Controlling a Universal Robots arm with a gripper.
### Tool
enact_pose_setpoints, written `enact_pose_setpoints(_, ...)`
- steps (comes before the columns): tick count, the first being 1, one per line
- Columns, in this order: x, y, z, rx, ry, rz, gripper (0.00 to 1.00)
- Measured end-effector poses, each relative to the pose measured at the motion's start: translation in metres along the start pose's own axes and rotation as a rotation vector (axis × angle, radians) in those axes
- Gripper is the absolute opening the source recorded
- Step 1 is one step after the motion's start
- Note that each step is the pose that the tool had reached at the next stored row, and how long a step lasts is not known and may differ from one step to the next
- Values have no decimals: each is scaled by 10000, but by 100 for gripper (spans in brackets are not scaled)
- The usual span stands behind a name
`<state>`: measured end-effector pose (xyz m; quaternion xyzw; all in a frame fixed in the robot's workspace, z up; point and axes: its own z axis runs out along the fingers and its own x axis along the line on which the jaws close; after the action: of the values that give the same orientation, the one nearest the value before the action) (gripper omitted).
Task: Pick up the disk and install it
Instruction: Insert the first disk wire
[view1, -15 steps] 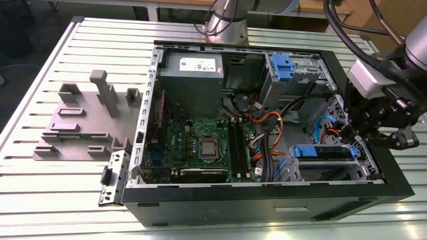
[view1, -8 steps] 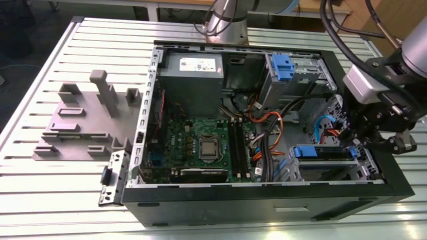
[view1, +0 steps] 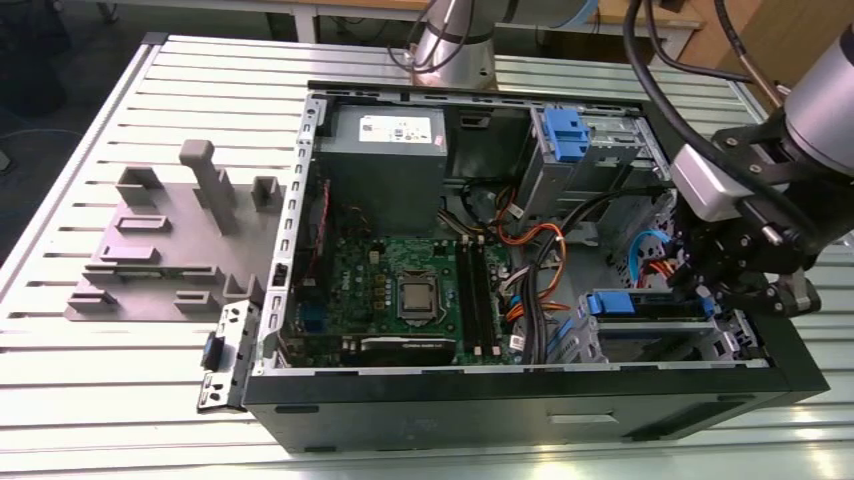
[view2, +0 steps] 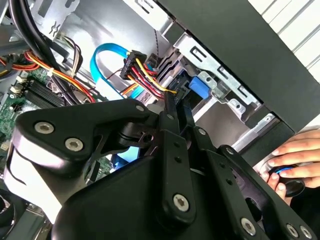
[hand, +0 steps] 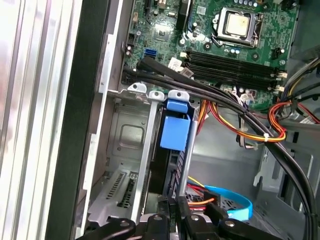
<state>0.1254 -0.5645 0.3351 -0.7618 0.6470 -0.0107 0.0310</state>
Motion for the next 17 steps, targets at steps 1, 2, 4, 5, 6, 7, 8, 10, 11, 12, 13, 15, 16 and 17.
enact_pose_setpoints(1,0,5,6,16,5,9,18)
enact_pose_setpoints(2,-1,10,11,30,9,32,18)
enact_pose_setpoints(4,-2,18,19,51,17,124,18)
enact_pose_setpoints(5,-2,24,22,62,19,167,18)
enact_pose_setpoints(6,-3,29,24,70,21,200,18)
enact_pose_setpoints(7,-3,32,24,72,23,228,18)
enact_pose_setpoints(8,-4,35,24,73,27,259,18)
enact_pose_setpoints(10,-5,41,23,75,32,335,18)
enact_pose_setpoints(11,-5,43,23,76,34,364,18)
enact_pose_setpoints(12,-6,46,23,76,36,389,18)
enact_pose_setpoints(13,-7,51,23,77,36,407,18)
enact_pose_setpoints(15,-8,57,23,78,37,424,18)
enact_pose_setpoints(16,-8,58,24,79,37,435,18)
enact_pose_setpoints(17,-8,58,24,79,38,451,18)
